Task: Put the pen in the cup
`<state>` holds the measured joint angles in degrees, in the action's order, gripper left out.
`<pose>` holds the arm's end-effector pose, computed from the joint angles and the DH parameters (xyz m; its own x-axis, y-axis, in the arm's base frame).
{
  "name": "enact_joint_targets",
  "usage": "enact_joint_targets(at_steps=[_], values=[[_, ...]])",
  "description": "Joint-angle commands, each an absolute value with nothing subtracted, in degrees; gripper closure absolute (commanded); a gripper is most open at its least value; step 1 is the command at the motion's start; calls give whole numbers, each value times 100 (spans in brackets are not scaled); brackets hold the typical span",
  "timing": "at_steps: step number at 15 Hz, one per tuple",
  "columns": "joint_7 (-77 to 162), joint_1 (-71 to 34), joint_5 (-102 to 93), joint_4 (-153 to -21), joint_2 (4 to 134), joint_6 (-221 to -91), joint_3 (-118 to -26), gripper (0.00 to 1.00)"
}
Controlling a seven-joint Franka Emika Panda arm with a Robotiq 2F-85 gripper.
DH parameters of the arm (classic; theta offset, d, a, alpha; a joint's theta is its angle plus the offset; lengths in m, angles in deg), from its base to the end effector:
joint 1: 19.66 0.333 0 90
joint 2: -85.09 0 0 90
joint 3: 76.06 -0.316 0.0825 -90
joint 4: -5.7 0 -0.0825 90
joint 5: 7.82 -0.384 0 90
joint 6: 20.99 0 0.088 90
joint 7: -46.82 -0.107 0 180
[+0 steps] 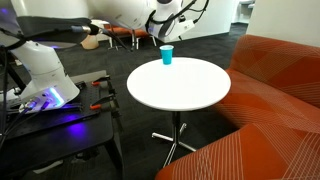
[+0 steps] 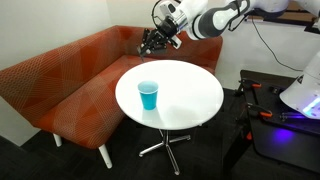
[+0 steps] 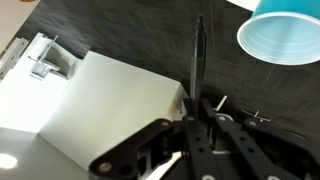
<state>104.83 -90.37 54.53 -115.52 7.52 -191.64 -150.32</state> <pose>0.5924 0.0271 0.2720 -0.1704 0.6364 0.7523 0.8283 -0.3211 0.4592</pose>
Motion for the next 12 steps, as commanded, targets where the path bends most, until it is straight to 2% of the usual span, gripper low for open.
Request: enact_joint_targets(at_steps=[1,10,11,12], values=[[10764,-9203,5456,-11653,136,-19740,-15211,97],[10673,-9232,5335,-11822,-621,-20451,-15390,97],[10724,-9066,4674,-12161,125,-21126,-15190,97],[10644,-9037,4562,-12247,124,-21297,-15216,97]])
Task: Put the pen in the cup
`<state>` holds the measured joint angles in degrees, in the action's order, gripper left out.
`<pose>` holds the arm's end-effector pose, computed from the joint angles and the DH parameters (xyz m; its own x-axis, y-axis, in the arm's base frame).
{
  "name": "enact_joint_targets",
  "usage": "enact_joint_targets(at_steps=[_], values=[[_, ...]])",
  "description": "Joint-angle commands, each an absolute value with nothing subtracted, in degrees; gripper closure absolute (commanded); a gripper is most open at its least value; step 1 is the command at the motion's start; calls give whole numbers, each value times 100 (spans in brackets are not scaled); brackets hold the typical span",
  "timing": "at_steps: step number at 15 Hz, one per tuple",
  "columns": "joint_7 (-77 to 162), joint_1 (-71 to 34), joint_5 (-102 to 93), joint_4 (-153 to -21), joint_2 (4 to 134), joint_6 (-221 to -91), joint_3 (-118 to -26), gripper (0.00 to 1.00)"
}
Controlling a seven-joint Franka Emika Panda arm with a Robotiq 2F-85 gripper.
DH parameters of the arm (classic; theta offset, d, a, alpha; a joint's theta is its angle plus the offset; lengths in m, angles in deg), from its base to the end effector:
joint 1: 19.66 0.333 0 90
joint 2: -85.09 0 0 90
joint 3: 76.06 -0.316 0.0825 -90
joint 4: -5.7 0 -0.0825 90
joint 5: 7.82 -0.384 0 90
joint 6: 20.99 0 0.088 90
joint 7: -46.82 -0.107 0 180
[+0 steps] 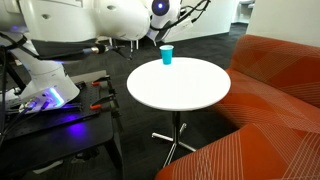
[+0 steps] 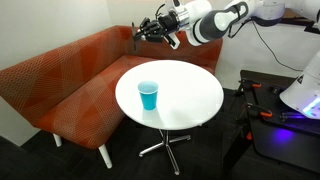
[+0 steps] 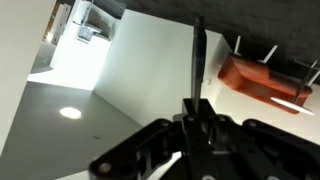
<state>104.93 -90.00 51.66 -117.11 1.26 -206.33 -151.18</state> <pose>0.5872 0.0278 0.2887 -0.2080 0.4157 0.8854 0.7377 -0.5278 0.4211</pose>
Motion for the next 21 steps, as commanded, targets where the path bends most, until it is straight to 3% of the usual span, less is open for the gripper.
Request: enact_joint_targets(at_steps=[1,7,21], values=[[10592,-9084,4808,-12152,-364,-21188,-15344,97],[9409,-8742,5428,-12272,-55,-22103,-15224,97],[7696,-8831,6088,-11740,77,-21747,-15177,97]])
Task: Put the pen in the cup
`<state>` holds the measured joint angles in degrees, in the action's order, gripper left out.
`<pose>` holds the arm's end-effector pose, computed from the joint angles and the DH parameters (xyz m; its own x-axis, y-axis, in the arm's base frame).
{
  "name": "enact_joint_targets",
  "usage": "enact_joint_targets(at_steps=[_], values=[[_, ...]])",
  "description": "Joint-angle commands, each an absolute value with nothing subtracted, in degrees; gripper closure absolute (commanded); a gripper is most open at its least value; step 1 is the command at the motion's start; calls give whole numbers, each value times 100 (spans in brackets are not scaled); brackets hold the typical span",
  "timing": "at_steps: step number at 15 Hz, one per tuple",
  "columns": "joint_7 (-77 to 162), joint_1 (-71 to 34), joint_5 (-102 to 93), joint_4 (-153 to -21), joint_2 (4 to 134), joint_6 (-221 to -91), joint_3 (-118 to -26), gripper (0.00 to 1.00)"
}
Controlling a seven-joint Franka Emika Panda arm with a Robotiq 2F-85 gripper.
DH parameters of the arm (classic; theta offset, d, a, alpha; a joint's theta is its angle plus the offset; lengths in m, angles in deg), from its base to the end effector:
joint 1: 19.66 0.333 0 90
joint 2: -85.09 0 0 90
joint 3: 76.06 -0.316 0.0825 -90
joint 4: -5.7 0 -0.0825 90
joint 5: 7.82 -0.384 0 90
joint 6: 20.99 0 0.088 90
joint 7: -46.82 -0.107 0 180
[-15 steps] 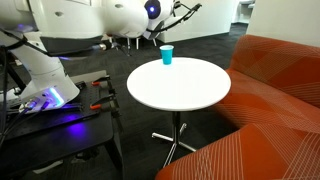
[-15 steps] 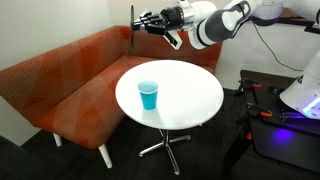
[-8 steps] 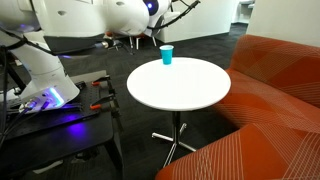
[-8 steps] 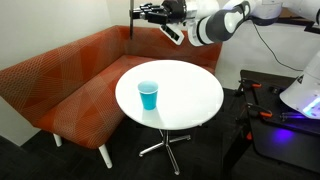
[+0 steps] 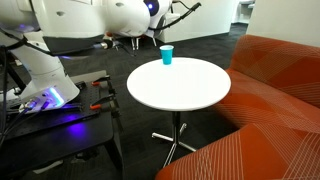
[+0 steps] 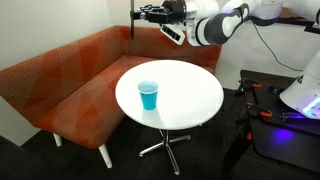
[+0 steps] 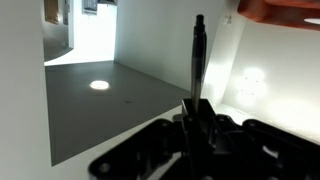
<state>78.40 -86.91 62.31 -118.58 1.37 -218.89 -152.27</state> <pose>0.5609 0.0620 0.3306 -0.1508 0.0890 0.9846 0.7498 -0.6388 0.1725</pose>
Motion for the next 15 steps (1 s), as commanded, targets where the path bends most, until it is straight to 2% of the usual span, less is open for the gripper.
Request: enact_joint_targets(at_steps=[1,10,15], values=[[7618,-8824,5770,-11648,409,-21849,-15029,97],[7627,-8478,3080,-11119,2155,-21881,-14228,97],[7212,-8083,2670,-11212,2974,-21880,-13848,97]])
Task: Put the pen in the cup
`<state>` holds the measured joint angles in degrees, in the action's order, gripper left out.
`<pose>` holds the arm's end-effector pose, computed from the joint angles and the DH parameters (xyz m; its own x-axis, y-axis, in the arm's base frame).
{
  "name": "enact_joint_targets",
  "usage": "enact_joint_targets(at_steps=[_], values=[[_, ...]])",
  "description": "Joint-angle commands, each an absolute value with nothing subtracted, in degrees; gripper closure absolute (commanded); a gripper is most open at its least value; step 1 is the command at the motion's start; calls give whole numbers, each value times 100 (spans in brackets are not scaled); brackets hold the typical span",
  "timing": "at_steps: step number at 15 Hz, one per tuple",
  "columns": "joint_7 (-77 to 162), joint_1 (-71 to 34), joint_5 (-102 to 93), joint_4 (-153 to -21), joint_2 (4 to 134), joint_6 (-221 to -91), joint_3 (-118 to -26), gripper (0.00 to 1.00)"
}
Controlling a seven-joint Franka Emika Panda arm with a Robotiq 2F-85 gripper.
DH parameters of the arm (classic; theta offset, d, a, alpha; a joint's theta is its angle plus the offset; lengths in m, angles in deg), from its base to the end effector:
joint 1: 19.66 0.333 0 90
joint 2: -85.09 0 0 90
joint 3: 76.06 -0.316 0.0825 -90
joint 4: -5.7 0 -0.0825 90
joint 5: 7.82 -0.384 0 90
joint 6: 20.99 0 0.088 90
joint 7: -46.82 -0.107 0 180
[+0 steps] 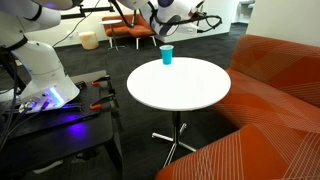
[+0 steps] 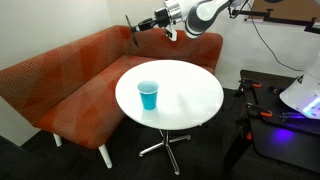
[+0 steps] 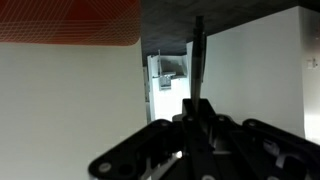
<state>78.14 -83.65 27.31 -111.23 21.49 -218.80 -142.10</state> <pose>0.6325 -0.0418 0.2983 0.2810 0.1112 0.9532 0.5028 -0.8631 -0.0475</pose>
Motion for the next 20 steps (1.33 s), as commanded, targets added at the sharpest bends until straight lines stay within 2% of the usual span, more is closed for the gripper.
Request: enact_joint_targets(at_steps=[1,7,12,20], values=[[7127,-7969,2587,-11193,3166,-21880,-13743,97],[6923,-7493,2261,-11312,3804,-21823,-13337,97],[6457,-6852,1701,-11398,4693,-21707,-12638,97],[6684,-6060,437,-11629,5634,-20849,-11963,97]])
